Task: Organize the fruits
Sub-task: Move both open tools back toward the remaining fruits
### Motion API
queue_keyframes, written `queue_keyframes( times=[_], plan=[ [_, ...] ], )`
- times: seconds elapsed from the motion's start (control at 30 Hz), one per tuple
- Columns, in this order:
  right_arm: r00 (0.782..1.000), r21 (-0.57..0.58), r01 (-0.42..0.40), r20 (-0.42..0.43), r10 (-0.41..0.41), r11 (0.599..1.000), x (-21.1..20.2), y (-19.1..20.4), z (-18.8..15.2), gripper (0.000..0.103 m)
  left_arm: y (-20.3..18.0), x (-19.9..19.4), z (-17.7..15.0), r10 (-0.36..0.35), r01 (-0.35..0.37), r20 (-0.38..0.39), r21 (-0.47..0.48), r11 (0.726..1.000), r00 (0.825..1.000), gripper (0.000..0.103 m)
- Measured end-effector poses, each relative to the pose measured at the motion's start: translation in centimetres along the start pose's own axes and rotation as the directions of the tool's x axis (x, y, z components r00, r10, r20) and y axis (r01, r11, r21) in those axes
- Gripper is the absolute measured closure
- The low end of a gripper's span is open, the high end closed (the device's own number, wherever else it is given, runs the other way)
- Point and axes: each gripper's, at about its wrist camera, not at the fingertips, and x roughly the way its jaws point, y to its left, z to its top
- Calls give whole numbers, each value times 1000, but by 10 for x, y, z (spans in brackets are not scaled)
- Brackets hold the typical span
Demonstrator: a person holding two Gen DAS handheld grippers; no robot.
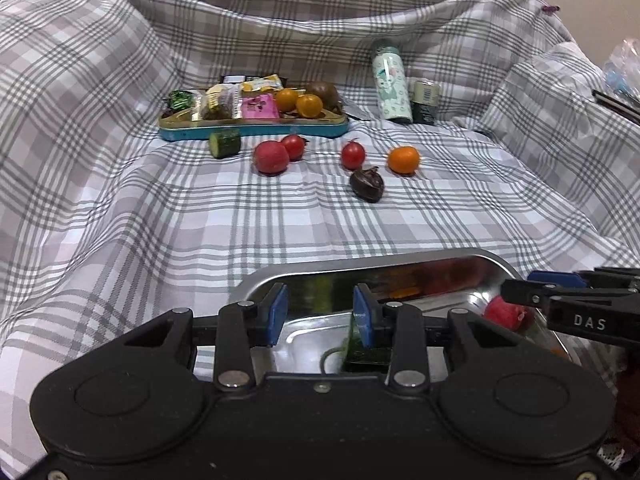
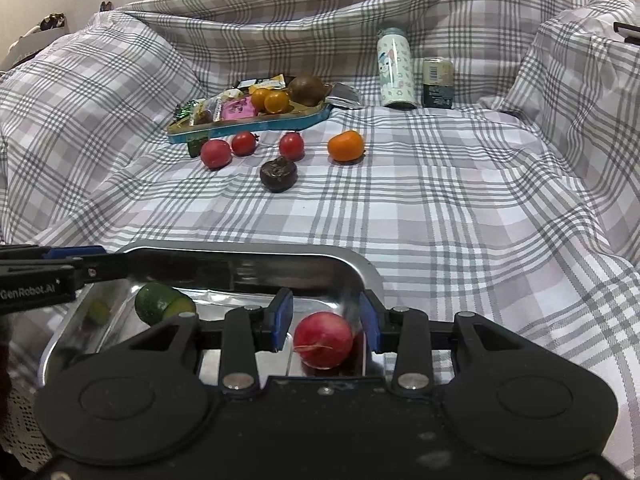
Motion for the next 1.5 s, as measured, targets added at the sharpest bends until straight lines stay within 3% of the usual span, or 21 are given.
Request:
queue_keyframes(
  times=[0.3, 0.57, 0.8, 1.03, 1.5],
  plan=[
    [1000, 19, 6, -10, -6, 1000, 0, -5, 20, 64, 10, 1, 17, 60, -60, -3, -38, 997, 998, 58],
    [999, 11, 5, 47, -6, 1000, 15, -12, 67, 63, 15, 11, 61, 98, -97, 67, -21, 995, 993, 58],
    [993, 28, 11, 114, -14, 1000, 41, -17, 115, 63, 32, 46, 112, 166, -159, 91, -83, 984, 982, 58],
    [989, 23, 33, 141, -36, 999, 78, -19, 148, 63, 46, 86, 140, 225, -214, 94, -113, 970, 970, 58],
    [985, 24, 74, 155, -77, 997, 143, -17, 165, 63, 57, 148, 161, 275, -263, 95, -124, 957, 957, 58]
  ],
)
